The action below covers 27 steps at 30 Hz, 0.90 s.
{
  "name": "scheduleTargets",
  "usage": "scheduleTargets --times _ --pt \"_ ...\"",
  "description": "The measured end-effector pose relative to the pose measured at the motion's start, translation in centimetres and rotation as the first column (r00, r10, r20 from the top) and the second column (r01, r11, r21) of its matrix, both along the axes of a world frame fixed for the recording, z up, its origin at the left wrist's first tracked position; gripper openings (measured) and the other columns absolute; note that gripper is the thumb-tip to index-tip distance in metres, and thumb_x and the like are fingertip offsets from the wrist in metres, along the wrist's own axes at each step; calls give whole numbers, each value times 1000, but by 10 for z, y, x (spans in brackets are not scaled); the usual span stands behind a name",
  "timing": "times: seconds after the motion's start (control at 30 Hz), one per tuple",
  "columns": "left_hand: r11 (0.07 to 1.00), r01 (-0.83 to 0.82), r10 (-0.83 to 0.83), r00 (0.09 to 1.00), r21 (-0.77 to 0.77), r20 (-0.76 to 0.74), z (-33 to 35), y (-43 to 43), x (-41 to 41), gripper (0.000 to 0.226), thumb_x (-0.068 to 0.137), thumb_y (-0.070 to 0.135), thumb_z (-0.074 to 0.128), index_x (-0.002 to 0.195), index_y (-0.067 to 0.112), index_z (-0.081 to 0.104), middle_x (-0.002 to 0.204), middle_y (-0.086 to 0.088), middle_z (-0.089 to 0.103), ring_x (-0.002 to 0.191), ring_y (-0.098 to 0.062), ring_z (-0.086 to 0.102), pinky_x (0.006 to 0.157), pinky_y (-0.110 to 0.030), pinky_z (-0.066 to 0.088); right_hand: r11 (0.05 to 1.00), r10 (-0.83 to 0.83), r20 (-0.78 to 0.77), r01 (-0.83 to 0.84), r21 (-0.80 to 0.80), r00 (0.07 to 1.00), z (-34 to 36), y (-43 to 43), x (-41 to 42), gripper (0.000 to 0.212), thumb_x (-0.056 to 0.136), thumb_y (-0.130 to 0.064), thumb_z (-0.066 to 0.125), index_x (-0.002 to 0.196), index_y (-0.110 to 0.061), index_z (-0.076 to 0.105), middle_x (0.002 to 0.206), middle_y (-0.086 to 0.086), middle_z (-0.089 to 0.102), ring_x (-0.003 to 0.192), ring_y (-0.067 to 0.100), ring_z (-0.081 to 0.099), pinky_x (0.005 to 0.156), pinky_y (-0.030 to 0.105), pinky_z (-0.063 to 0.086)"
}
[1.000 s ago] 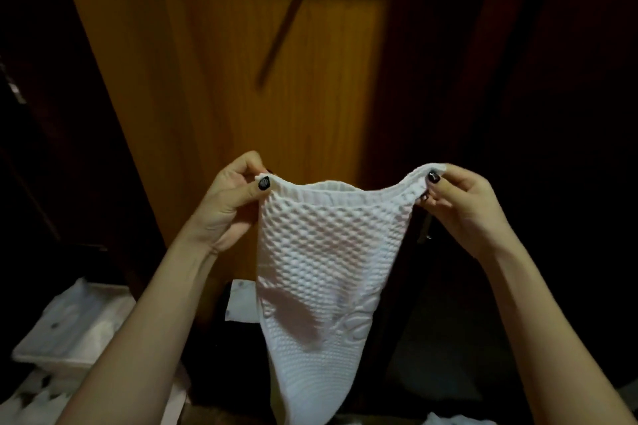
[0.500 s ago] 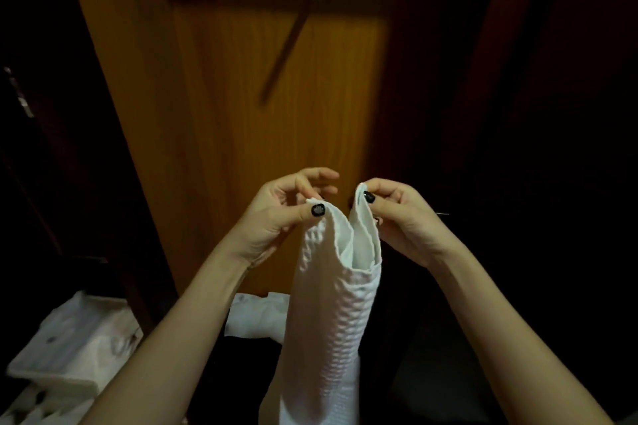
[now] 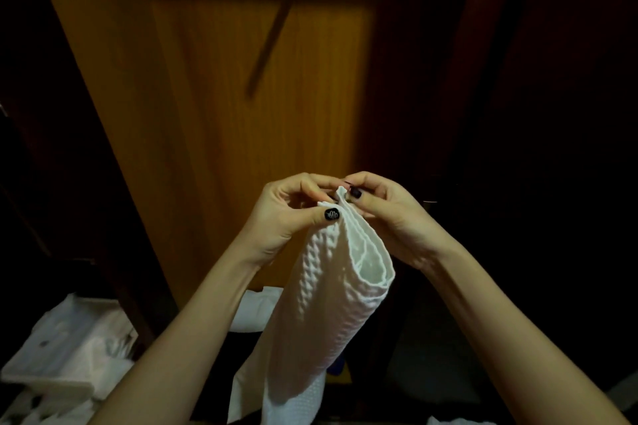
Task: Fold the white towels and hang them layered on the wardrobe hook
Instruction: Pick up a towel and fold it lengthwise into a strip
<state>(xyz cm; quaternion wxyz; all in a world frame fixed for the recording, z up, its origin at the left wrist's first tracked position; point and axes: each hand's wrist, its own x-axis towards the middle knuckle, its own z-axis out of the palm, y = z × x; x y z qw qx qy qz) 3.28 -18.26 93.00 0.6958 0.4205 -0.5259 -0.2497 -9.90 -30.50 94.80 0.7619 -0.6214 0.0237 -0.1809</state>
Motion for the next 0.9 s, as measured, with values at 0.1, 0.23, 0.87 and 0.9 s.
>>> scheduleTargets --times 0.1,0.23,0.87,0.9 --pt "998 -67 67 997 -13 40 -6 -3 0 17 64 23 89 69 27 72 89 6 71 93 -16 68 81 -29 54 997 -34 -16 33 -66 999 1 -2 -5 33 90 -31 50 105 -3 58 90 3 75 84 17 69 70 21 55" --pt "955 -296 296 955 -20 -17 -11 -5 8 21 68 9 76 65 28 69 76 11 66 82 -18 66 73 -26 52 952 -159 -15 149 -266 987 3 -9 -17 35 90 -38 47 104 -9 61 101 6 74 97 28 61 80 25 52" --pt "902 -432 432 902 20 3 -10 1 22 14 63 17 80 67 21 68 71 8 72 69 -2 65 65 -18 52 339 -378 8 147 -929 926 -6 -25 -22 12 89 -37 67 98 -34 60 95 -5 61 87 10 58 76 38 50" --pt "901 -433 433 901 28 8 -11 2 22 14 63 16 80 68 18 67 70 8 71 68 -2 64 63 -17 51 308 -392 2 133 -942 920 -4 -26 -20 11 90 -35 68 96 -30 62 95 -5 61 88 12 58 77 41 50"
